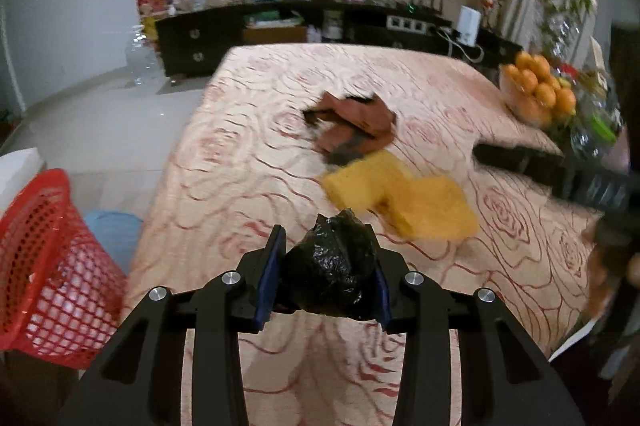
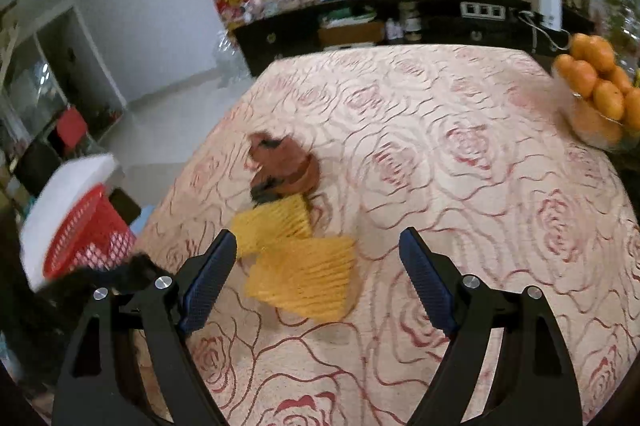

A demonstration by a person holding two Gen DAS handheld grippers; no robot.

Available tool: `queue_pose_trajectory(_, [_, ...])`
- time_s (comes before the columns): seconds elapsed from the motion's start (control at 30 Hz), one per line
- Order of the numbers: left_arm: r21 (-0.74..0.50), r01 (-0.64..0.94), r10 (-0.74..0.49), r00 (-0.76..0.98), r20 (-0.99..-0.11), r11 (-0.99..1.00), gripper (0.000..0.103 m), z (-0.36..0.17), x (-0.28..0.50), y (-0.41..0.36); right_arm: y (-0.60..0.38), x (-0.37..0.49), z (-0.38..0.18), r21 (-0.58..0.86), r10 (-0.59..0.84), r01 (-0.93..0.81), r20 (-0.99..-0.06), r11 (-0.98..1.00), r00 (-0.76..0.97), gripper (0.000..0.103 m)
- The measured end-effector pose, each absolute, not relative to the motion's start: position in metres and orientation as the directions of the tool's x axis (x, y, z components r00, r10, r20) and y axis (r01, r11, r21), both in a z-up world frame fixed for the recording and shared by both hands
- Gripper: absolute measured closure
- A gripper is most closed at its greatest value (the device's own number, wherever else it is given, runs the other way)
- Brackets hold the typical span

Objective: Collect trash
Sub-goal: 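Grasp the black plastic bag with the left tool while the right tool grasps a yellow foam net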

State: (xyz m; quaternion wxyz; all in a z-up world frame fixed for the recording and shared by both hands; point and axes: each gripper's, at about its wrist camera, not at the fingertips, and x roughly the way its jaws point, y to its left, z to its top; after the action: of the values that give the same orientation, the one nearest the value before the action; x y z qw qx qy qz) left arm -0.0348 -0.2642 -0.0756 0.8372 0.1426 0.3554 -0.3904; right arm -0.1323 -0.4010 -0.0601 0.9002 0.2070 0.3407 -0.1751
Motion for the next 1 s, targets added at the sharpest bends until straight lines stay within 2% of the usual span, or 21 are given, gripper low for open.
queue_pose_trajectory(0.23, [-0.052, 0.716, -0.554, 0.490, -0.673, 0.696, 0.066, -0.058, -0.023, -0.242, -0.384, -0.103, -0.085, 0.204, -0.161, 0.425, -0.718, 0.882, 0.677, 0.016])
queue_pose_trajectory(0.67, [-0.044, 0.693, -0.538, 0.516, -0.666, 0.720, 0.066, -0.051, -0.017, -0.229, -0.382, -0.083, -0.119, 0.119, -0.201, 0.448, -0.773, 0.886, 0.602, 0.016])
queue_pose_trajectory(0.77, [-0.043, 0.692, -0.537, 0.517, -0.666, 0.720, 0.066, -0.051, -0.016, -0.229, -0.384, -0.082, -0.123, 0.117, -0.199, 0.454, -0.782, 0.883, 0.590, 0.027])
queue_pose_trajectory(1.0, [-0.036, 0.689, -0.532, 0.524, -0.665, 0.724, 0.066, -0.050, -0.015, -0.228, -0.384, -0.082, -0.124, 0.091, -0.208, 0.447, -0.792, 0.890, 0.575, 0.038])
